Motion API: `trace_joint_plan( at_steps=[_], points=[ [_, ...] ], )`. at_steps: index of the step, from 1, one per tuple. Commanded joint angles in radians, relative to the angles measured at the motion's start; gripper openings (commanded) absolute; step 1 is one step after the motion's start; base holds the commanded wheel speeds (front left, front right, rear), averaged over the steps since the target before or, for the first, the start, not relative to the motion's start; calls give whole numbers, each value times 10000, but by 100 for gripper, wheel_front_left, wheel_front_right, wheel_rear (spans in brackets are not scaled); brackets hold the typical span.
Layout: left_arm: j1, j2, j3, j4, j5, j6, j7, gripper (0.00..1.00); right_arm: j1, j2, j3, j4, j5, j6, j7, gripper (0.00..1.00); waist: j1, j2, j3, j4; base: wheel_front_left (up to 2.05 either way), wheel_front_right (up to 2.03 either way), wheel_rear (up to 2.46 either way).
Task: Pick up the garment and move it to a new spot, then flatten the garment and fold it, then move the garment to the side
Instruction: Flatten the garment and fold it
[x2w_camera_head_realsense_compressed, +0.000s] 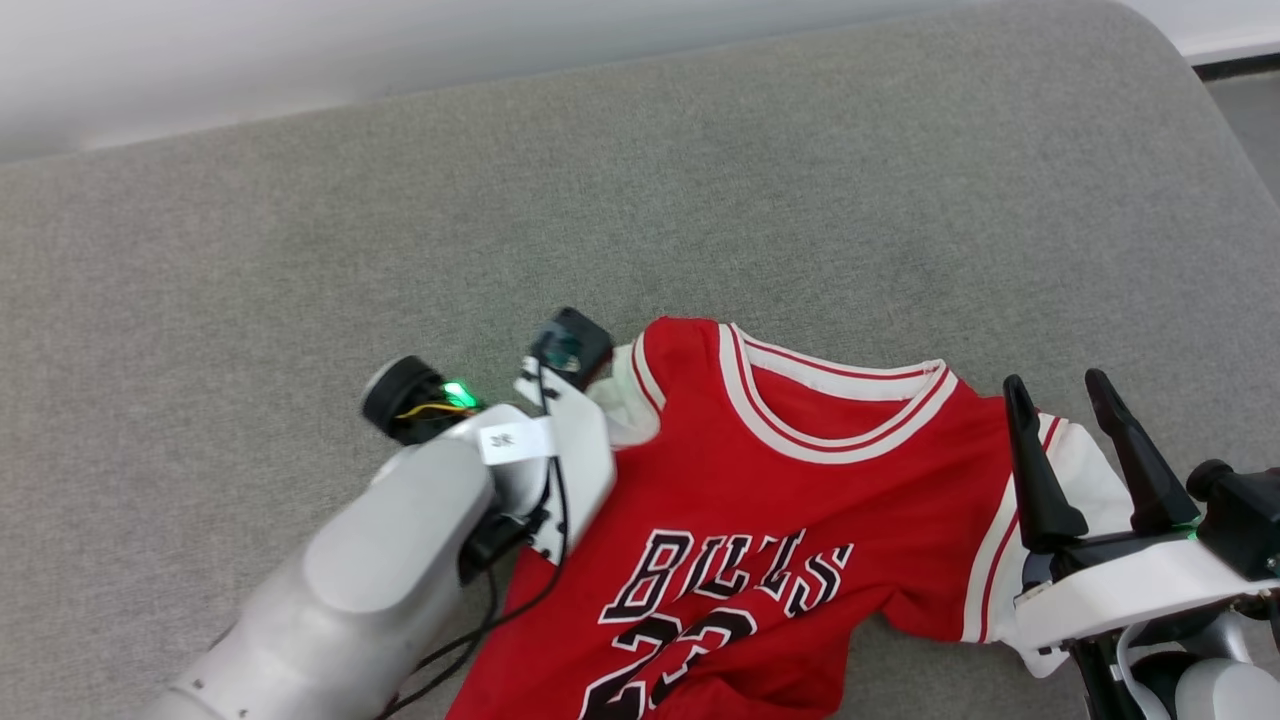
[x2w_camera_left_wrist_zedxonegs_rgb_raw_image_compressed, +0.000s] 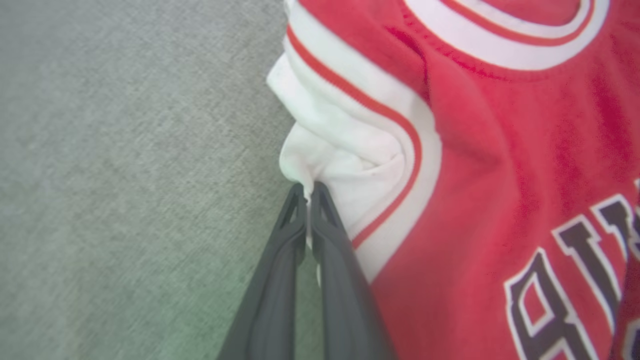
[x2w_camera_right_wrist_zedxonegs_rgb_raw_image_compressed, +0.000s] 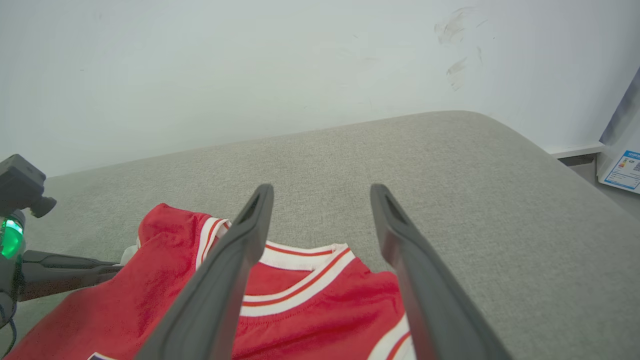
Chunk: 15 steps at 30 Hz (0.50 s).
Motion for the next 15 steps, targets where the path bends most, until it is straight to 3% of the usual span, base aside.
trace_joint_plan(
  at_steps=[1, 7, 15],
  points=[
    [288, 303, 340, 36, -52, 372, -587, 0, 117, 21, -51, 48, 87, -3, -23, 100, 0, -1, -166, 61, 0, 0, 0],
    [1383, 1006, 1348, -947, -265, 1585, -2246, 0, 338, 20, -221, 166, 160, -3, -9, 100, 0, -1, -625, 345, 0, 0, 0],
    [4009, 2312, 2694, -3283, -916, 3481, -3122, 0, 578, 17, -399, 87, 122, -3, 176, 100, 0, -1, -1123, 896, 0, 0, 0]
  ],
)
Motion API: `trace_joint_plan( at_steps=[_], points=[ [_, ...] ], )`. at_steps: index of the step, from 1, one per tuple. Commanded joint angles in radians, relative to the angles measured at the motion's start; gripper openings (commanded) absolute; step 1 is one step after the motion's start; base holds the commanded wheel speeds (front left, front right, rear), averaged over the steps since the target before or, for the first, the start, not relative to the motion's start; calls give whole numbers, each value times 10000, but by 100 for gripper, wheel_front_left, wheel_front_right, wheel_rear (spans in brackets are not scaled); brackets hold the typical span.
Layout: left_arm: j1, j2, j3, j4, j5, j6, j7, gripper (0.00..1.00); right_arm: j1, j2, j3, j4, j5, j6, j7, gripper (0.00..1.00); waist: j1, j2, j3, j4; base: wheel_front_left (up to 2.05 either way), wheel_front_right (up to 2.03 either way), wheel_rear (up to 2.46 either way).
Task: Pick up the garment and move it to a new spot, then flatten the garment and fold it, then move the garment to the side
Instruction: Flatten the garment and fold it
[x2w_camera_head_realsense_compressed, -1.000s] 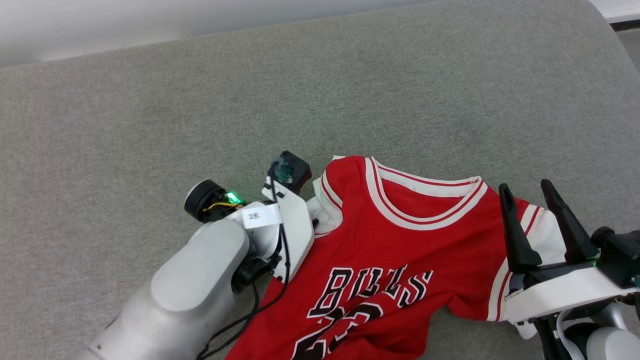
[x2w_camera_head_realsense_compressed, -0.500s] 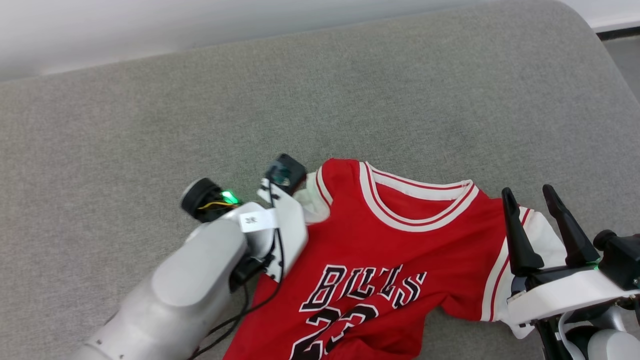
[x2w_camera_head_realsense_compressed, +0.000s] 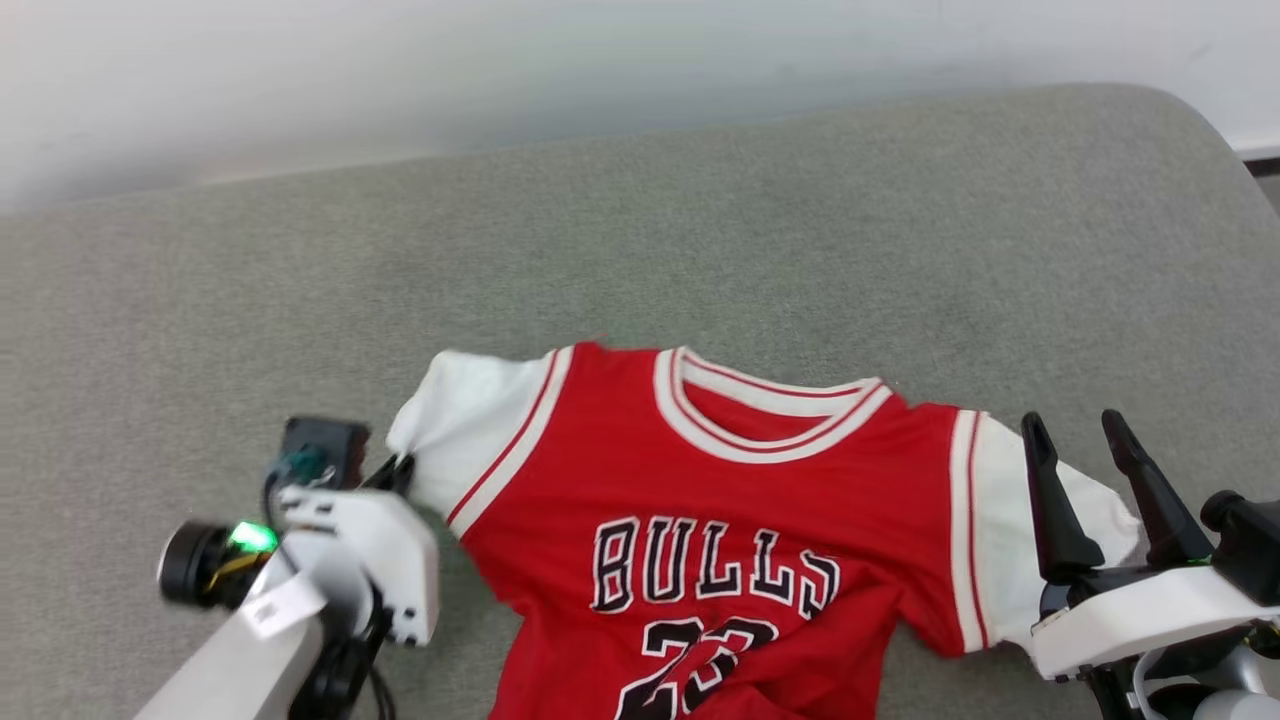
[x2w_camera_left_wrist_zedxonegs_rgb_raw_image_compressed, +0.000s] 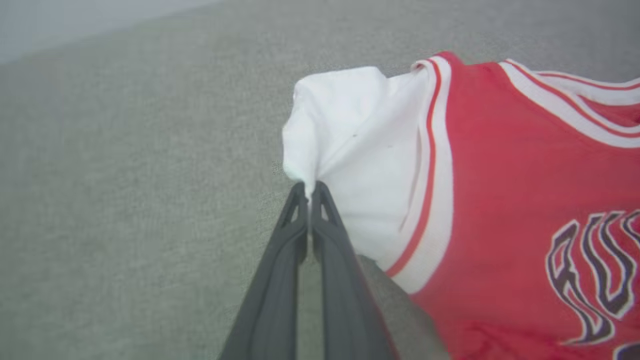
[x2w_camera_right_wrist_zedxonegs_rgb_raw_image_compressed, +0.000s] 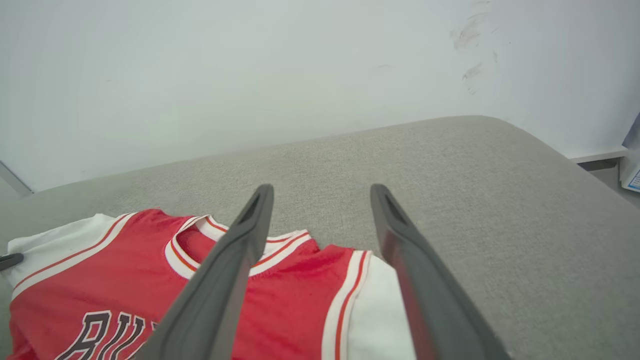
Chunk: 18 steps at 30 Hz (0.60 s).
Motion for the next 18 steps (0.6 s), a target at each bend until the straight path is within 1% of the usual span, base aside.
trace_joint_plan(
  at_steps=[1, 5, 8, 9, 12, 16, 17, 18],
  points=[
    [931, 290, 350, -648, -264, 571, -106, 0, 121, 13, -32, -45, -46, -3, 65, 100, -1, 0, -235, 244, 0, 0, 0],
    [2642, 622, 895, -1705, -825, 1457, -172, 0, 291, 13, -178, -87, -64, -3, 173, 100, -1, 0, -452, 495, 0, 0, 0],
    [3772, 668, 1107, -2208, -1251, 1887, -169, 0, 363, 13, -208, -112, -65, -3, 257, 100, -1, 0, -601, 633, 0, 0, 0],
    [3772, 668, 1107, -2208, -1251, 1887, -169, 0, 363, 13, -208, -112, -65, -3, 257, 100, -1, 0, -601, 633, 0, 0, 0],
    [4559, 536, 1155, -2471, -1580, 2058, -215, 0, 439, 14, -235, -104, -67, -3, 344, 100, -1, 0, -747, 705, 0, 0, 0],
    [4946, 272, 1112, -2464, -1925, 1904, -295, 0, 493, 14, -267, -107, 52, -3, 479, 100, -1, 0, -866, 734, 0, 0, 0],
    [4914, 219, 1082, -2442, -1945, 1832, -319, 32, 494, 14, -317, -92, 78, -3, 525, 100, -1, 0, -883, 740, 0, 0, 0],
    [4800, 192, 1105, -2392, -1924, 1730, -454, 91, 503, 14, -363, -50, 158, -3, 570, 100, -1, 0, -900, 744, 0, 0, 0]
  ],
)
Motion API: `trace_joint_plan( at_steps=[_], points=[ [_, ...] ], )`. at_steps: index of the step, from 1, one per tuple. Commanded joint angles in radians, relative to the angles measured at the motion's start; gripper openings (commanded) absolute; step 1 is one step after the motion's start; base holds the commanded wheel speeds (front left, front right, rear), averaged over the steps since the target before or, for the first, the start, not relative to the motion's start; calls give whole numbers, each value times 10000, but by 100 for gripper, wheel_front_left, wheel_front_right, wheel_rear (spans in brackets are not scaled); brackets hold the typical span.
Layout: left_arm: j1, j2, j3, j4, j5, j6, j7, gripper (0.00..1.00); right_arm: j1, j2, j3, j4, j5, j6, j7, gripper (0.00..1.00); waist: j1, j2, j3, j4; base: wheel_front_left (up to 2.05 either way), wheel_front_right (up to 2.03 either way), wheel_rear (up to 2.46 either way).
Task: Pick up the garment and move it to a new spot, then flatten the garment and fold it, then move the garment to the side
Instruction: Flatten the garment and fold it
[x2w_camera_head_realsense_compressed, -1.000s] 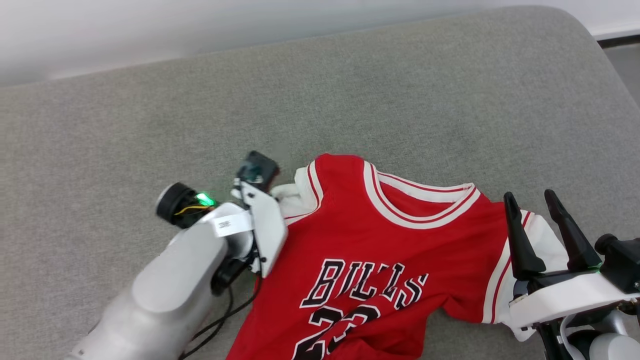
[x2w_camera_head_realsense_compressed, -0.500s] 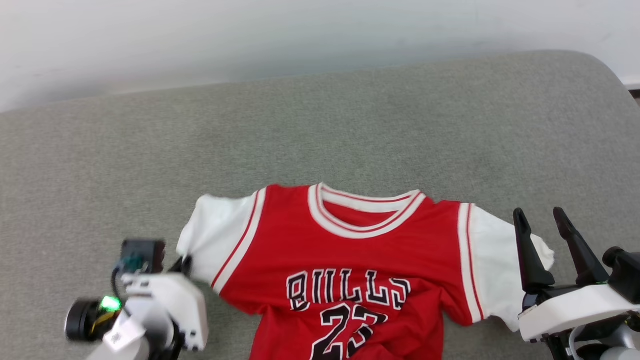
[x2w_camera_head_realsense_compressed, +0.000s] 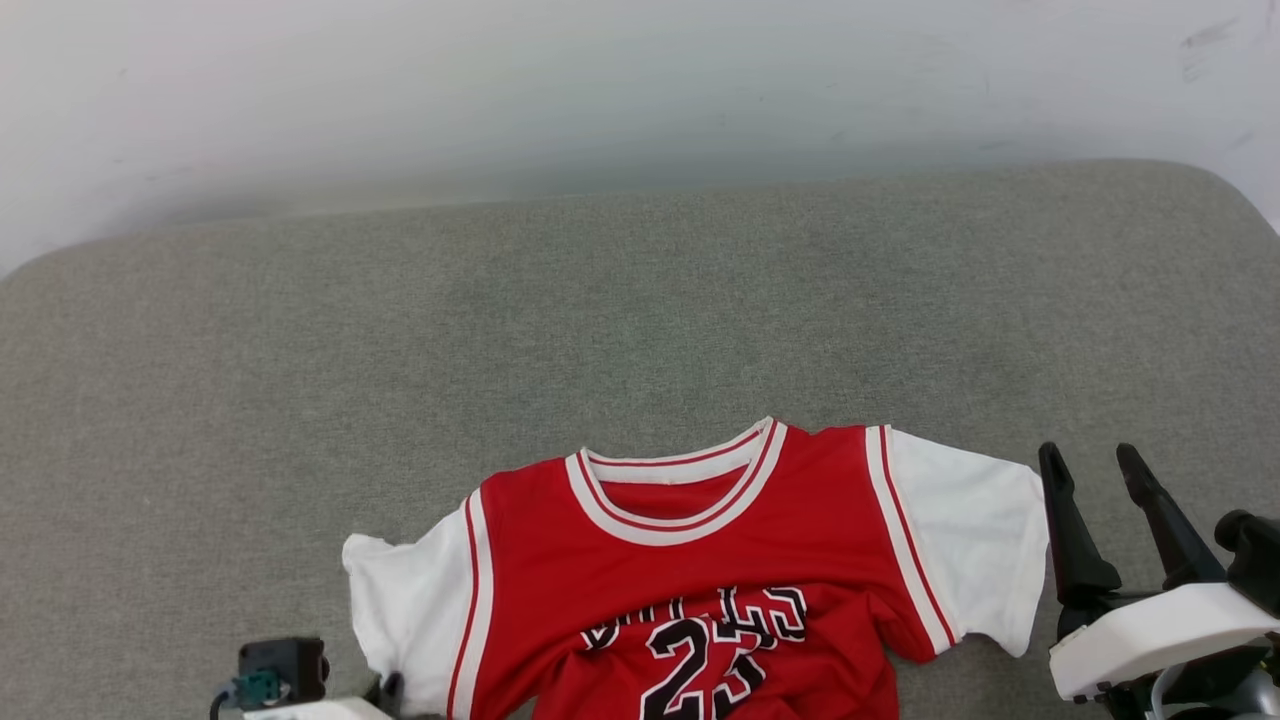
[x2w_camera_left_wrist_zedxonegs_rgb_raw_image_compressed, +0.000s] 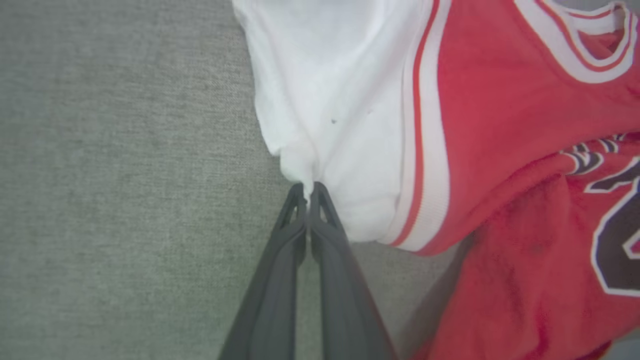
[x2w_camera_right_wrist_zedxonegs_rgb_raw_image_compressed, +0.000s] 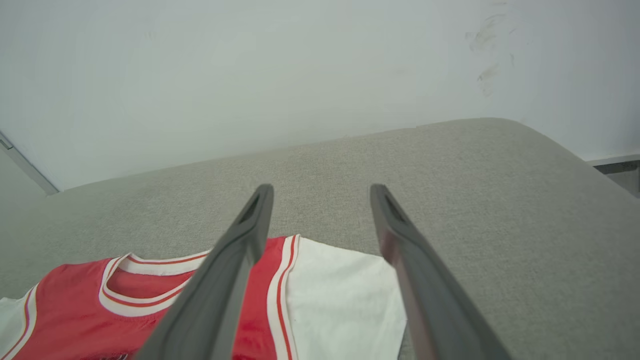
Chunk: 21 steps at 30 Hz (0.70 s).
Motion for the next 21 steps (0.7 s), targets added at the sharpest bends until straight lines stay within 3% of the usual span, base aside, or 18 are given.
trace_joint_plan(
  at_steps=[1, 9, 13, 17, 21],
  points=[
    [-248, -37, 77, 61, 49, -171, -275, 100, 87, 12, -50, 34, 74, -3, 61, 100, 1, 0, -29, 2, 0, 0, 0],
    [-1221, -271, 449, 111, 908, -577, -2347, 100, 156, -52, -354, 272, 179, -3, 384, 100, 1, 0, -283, 14, 0, 0, 0],
    [-1608, -314, 479, -50, 1610, -545, -3463, 100, 119, -184, -695, 448, 420, -3, 719, 100, 1, 0, -375, 28, 0, 0, 0],
    [-1832, -412, 585, -417, 2127, -463, -4019, 100, -39, -573, -1115, 811, 793, -3, 1560, 100, 1, 0, -330, 135, 0, 0, 0],
    [-1913, -483, 633, -834, 2455, -317, -4155, 100, -350, -1185, -1489, 1495, 1228, -3, 3198, 100, 1, 0, -120, 314, 0, 0, 0]
  ],
)
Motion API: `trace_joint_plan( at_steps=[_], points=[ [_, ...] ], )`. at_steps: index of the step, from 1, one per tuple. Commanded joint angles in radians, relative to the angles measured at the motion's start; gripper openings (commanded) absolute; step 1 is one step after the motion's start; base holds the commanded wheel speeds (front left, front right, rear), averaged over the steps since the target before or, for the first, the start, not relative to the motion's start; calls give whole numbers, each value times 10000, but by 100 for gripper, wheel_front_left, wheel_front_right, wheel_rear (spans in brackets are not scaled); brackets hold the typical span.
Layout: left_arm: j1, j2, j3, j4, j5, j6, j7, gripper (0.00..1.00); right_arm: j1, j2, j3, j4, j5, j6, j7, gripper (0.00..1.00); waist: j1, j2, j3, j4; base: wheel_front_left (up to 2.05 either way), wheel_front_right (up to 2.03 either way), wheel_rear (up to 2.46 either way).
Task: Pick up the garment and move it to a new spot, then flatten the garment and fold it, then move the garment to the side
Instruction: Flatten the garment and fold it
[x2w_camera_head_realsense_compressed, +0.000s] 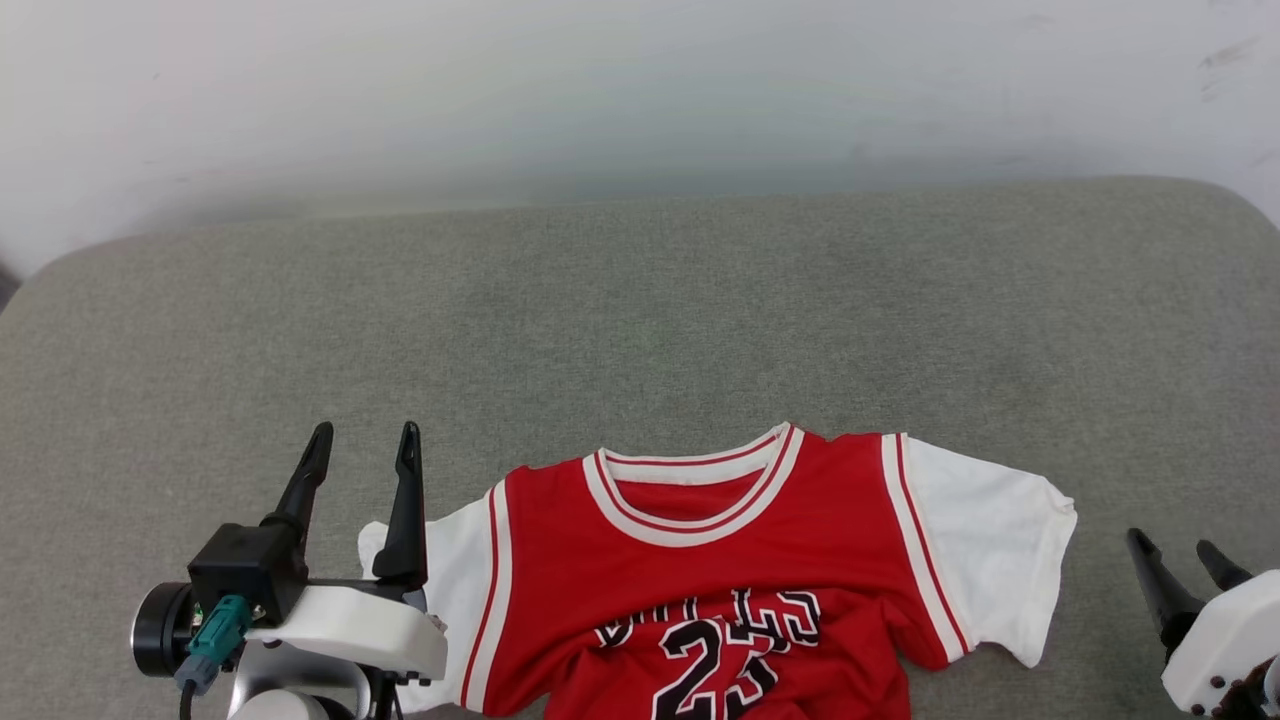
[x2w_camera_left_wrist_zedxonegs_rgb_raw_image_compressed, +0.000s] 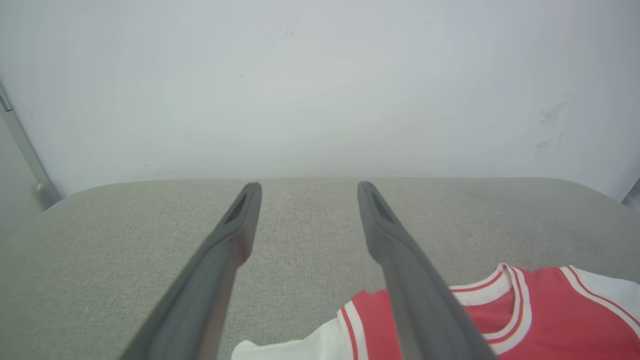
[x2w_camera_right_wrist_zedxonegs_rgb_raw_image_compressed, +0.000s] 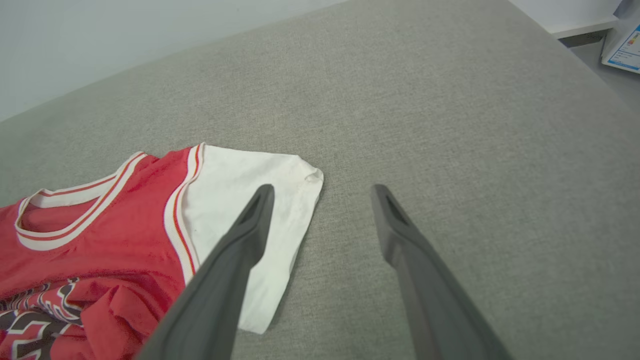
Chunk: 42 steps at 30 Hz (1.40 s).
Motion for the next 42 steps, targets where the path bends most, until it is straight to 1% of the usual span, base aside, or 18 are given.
trace_joint_plan(
  at_steps=[1, 5, 7, 8, 12, 15, 19, 22, 23, 24, 25, 26, 29, 32, 34, 37, 42],
  points=[
    [-118, -16, 31, -136, 120, 48, -61, 100, -306, -228, -86, 259, 163, -3, 668, 100, 1, 0, 191, 150, 0, 0, 0],
    [-271, -72, 94, -390, 211, 116, -98, 100, -927, -705, -162, 863, 492, -3, 2472, 100, 1, 0, 592, 426, 0, 0, 0],
    [-308, -92, 123, -412, 223, 122, -106, 100, -1279, -983, -67, 1061, 494, -3, 3118, 100, 1, 0, 810, 582, 0, 0, 0],
    [-357, -106, 167, -458, 217, 105, -116, 100, -1488, -1025, -2, 1152, 581, -3, 3401, 100, 1, 0, 932, 649, 0, 0, 0],
    [-518, -170, 262, -448, 193, 84, -124, 100, -2260, -1389, 324, 1560, 598, -3, 4114, 100, 1, 0, 1395, 886, 0, 0, 0],
    [-644, -204, 292, -346, 147, -9, -134, 100, -2782, -1596, 581, 1970, 560, -3, 4315, 100, 1, 0, 1685, 1026, 0, 0, 0],
    [-769, -294, 310, -189, 100, -120, -145, 100, -3148, -1624, 790, 2692, 640, -3, 4780, 100, 1, 0, 1952, 1144, 0, 0, 0],
    [-833, -357, 324, -51, 61, -179, -158, 100, -2908, -1352, 923, 3343, 790, -3, 5534, 100, 1, 0, 2042, 1199, 0, 0, 0],
    [-822, -373, 336, 2, 17, -199, -158, 100, -2847, -1270, 953, 3496, 857, -3, 5762, 89, 1, 0, 2066, 1204, 0, 0, 0],
    [-797, -357, 319, 73, -3, -234, -122, 100, -2774, -1211, 984, 3630, 883, -3, 5954, 47, 1, 0, 2081, 1199, 0, 0, 0],
    [-790, -362, 320, 114, -51, -270, -95, 100, -2716, -1175, 1010, 3727, 922, -3, 6073, 20, 1, 0, 2081, 1194, 0, 0, 0],
    [-779, -365, 332, 168, -110, -297, -71, 100, -2702, -1123, 998, 3792, 975, -3, 6158, 0, 1, 0, 2076, 1184, 0, 0, 0],
    [-768, -302, 402, 320, -265, -399, -12, 100, -2761, -1051, 1022, 3813, 1045, -3, 6203, 0, 1, 0, 2035, 1122, 0, 0, 0],
    [-767, -186, 481, 484, -503, -508, 201, 100, -3009, -1144, 958, 3636, 1116, -3, 5880, 0, 1, 0, 1901, 1055, 0, 0, 0],
    [-835, -5, 559, 623, -747, -667, 557, 100, -3157, -1234, 887, 3382, 1066, -2, 5545, 0, 1, 0, 1763, 1028, 0, 0, 0],
    [-935, 449, 572, 785, -1268, -1004, 1633, 100, -3240, -1359, 811, 2961, 966, -2, 5093, 0, 1, 0, 1470, 941, 0, 0, 0],
    [-1046, 1473, 385, 1117, -2296, -1591, 4223, 100, -3019, -1266, 1073, 2355, 822, -3, 4714, 0, 1, 0, 1037, 578, 0, 0, 0]
  ],
)
